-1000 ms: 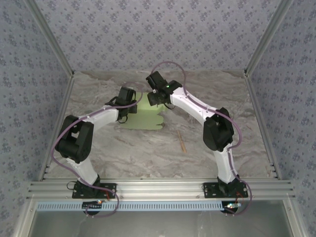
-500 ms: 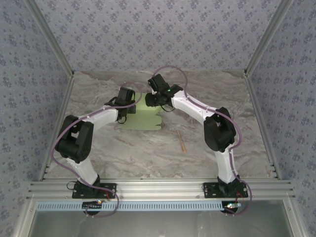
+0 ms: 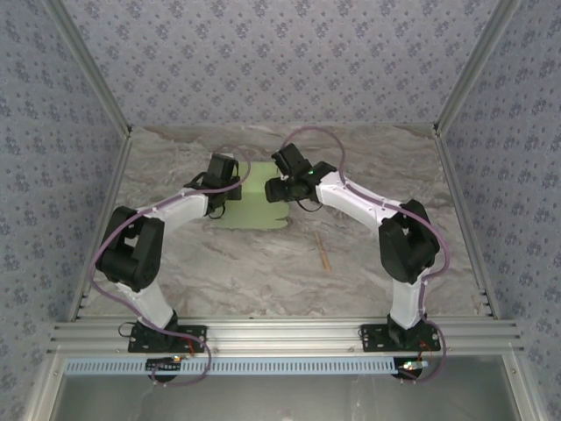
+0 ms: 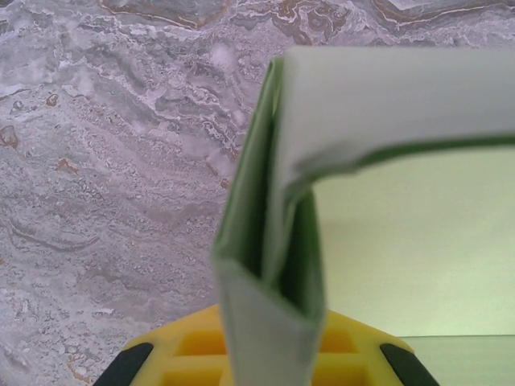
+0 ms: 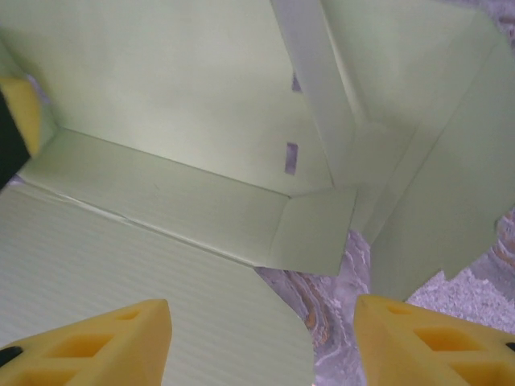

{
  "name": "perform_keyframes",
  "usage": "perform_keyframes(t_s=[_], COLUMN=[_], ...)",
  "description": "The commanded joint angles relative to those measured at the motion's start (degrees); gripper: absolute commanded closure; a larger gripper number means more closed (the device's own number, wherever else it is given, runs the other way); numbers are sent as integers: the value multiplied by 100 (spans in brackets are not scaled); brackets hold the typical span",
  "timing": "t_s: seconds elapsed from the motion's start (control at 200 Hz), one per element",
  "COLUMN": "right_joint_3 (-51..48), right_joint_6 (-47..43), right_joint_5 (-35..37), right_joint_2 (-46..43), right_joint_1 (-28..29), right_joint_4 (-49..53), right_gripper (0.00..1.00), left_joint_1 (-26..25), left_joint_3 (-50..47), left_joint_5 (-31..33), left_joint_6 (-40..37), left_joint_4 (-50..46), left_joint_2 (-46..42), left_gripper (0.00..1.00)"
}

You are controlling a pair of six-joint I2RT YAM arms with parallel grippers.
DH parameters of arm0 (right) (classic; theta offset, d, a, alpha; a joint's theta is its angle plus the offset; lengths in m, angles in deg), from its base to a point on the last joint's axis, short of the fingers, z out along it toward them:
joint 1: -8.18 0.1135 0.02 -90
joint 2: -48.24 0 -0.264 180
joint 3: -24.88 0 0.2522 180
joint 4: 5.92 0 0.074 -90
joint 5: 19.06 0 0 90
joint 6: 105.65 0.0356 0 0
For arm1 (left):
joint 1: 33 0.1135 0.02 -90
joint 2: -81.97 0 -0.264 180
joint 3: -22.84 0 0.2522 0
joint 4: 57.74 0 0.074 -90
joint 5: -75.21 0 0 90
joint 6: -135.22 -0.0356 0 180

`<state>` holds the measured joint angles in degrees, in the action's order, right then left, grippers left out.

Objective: Fold the paper box

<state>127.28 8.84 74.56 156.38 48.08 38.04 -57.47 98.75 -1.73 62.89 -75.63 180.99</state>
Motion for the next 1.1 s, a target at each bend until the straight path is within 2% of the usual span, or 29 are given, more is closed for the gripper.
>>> perform_keyframes(t_s=[0.0, 0.205, 0.37, 0.55, 0.675, 0.869, 1.094], right_joint_3=[-73, -57, -115, 18, 428, 533, 149], right_joint_6=[245, 357, 343, -281, -777, -998, -1368], right_joint_5=[-36, -148, -369, -294, -187, -697, -874], right_joint_2=[86, 302, 336, 281, 493, 657, 126], right_joint_1=[9, -50, -50, 121, 305, 396, 201], right_joint_4=[-91, -286, -643, -841, -527, -585, -495], right_gripper=[36, 36, 41, 50, 54, 62, 59], left_joint_1=[21, 22, 21, 22, -3, -40, -4], left_joint_3=[21, 25, 3, -10, -10, -16, -35], left_joint_5=[-59, -58, -66, -104, -155, -155, -84], left_joint_6=[79, 65, 44, 44, 61, 85, 43], left_joint_4=[81, 71, 77, 95, 104, 130, 96], left_joint_2=[-259, -305, -341, -300, -244, -208, -225], left_gripper=[100, 100, 100, 100, 100, 100, 100])
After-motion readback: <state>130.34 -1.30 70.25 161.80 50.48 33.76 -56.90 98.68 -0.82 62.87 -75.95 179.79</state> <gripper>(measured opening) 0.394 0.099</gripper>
